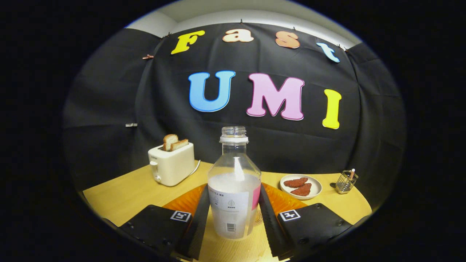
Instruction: Take the bottle from table, then pour the juice into the cup, finally place the bottle on the coaster
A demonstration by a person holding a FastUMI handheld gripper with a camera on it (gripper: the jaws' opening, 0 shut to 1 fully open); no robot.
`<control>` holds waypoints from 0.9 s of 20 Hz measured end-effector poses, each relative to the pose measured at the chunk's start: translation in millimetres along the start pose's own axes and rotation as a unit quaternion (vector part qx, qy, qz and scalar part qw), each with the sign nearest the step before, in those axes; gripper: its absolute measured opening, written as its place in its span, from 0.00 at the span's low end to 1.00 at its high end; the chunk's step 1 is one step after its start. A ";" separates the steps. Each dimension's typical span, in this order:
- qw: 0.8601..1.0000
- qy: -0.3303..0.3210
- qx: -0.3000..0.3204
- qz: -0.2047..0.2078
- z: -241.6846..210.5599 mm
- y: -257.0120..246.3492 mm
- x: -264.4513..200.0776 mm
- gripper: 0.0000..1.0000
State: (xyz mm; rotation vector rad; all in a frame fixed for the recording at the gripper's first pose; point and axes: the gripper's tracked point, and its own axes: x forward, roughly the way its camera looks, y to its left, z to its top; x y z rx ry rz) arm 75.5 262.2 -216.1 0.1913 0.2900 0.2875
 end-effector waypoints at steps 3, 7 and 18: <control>1.000 -0.023 -0.011 -0.009 -5.9 -11.1 24.4 0.73; 0.999 -0.028 0.001 -0.019 -35.1 -20.0 57.4 0.73; 0.998 -0.008 0.006 -0.059 -99.2 -45.5 102.2 0.73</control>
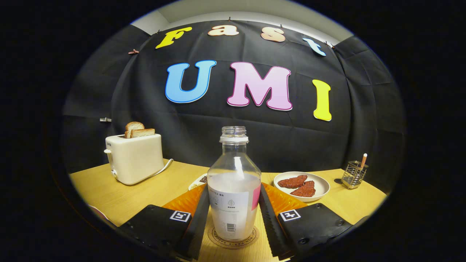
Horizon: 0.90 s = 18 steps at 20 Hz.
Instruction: Take the bottle from table, then pour the juice into the cup, finally place the bottle on the coaster
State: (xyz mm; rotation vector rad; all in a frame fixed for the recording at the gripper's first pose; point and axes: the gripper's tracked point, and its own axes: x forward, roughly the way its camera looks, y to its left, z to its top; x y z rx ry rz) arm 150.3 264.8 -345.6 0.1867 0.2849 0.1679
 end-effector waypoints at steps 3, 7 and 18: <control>1.000 0.003 0.004 -0.005 -5.8 -4.9 2.6 0.74; 1.000 0.002 0.009 -0.004 -9.9 -4.2 5.0 0.75; 1.000 0.020 0.023 -0.004 -18.7 -3.6 2.1 0.98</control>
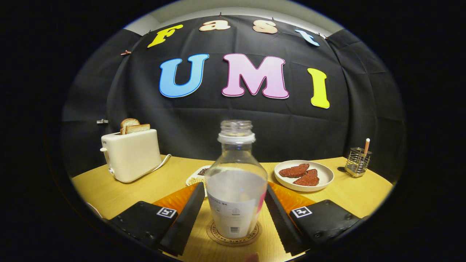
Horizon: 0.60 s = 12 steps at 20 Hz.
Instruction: Take the bottle from table, then pour the juice into the cup, finally place the bottle on the coaster
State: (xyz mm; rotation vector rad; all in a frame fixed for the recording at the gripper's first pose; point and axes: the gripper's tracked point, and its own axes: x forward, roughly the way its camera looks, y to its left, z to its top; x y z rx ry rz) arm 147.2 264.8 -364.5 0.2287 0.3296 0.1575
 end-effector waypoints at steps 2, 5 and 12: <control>1.000 -0.002 0.000 -0.003 1.9 -1.3 -3.4 0.98; 1.000 -0.004 0.010 -0.007 7.2 -4.0 -15.3 0.98; 1.000 0.001 0.013 -0.010 29.9 -4.5 -81.8 0.98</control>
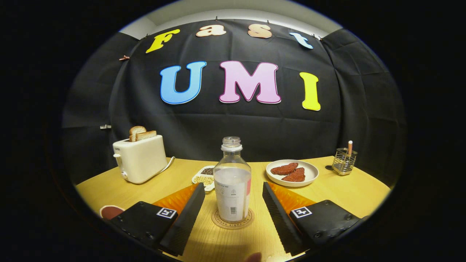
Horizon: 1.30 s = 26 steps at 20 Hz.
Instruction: Take the bottle from table, then pour the juice into the cup, finally place the bottle on the coaster
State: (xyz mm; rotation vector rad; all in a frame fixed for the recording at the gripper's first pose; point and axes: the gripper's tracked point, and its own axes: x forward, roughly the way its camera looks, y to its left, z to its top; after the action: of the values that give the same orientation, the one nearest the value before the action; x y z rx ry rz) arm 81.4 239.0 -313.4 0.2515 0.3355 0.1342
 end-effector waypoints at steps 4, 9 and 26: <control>1.000 -0.008 0.007 -0.001 37.8 -3.6 -49.5 0.97; 0.999 -0.046 -0.003 -0.016 103.3 -24.8 -96.2 0.97; 0.992 -0.118 -0.035 -0.035 254.7 -46.6 -171.9 0.97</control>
State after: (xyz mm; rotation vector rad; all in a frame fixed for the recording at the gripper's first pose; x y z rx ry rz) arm 11.6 108.4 -40.1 0.1844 0.1039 0.0465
